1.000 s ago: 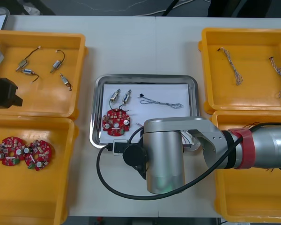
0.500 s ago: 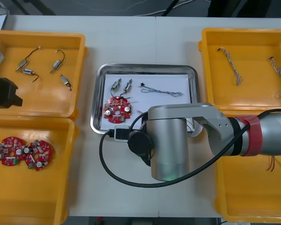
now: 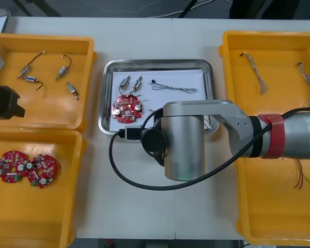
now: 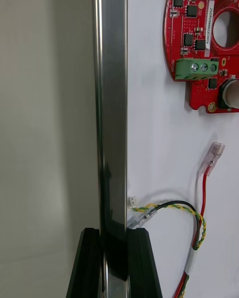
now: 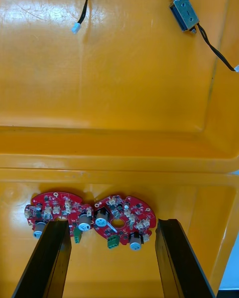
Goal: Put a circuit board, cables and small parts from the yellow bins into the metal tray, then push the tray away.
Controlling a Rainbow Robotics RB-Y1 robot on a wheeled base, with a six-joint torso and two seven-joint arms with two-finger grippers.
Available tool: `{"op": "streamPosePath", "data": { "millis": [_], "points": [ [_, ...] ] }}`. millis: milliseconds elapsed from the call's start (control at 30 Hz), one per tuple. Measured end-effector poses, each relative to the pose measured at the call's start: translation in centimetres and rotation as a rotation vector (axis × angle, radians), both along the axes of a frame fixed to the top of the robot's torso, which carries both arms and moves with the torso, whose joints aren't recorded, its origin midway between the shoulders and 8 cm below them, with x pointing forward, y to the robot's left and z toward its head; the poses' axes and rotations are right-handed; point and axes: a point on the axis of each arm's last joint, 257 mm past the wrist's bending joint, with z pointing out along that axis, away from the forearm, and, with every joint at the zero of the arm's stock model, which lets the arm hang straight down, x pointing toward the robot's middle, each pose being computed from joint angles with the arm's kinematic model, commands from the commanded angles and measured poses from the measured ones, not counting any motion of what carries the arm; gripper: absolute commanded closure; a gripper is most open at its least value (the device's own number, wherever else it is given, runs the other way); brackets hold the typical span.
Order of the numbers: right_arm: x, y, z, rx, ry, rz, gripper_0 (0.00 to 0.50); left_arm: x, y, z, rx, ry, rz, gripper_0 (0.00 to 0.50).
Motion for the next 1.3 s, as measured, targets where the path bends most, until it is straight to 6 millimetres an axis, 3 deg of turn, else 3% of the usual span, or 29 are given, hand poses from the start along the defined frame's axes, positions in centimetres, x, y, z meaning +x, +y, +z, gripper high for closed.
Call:
{"op": "streamPosePath", "data": {
  "millis": [1067, 1300],
  "points": [
    [7.2, -0.1, 3.3, 0.032, -0.107, -0.007, 0.500, 0.0, 0.0, 0.0, 0.000, 0.000, 0.000, 0.000],
    [9.2, 0.8, 4.1, 0.088, -0.134, 0.018, 0.500, 0.0, 0.0, 0.0, 0.000, 0.000, 0.000, 0.000]
  ]
}}
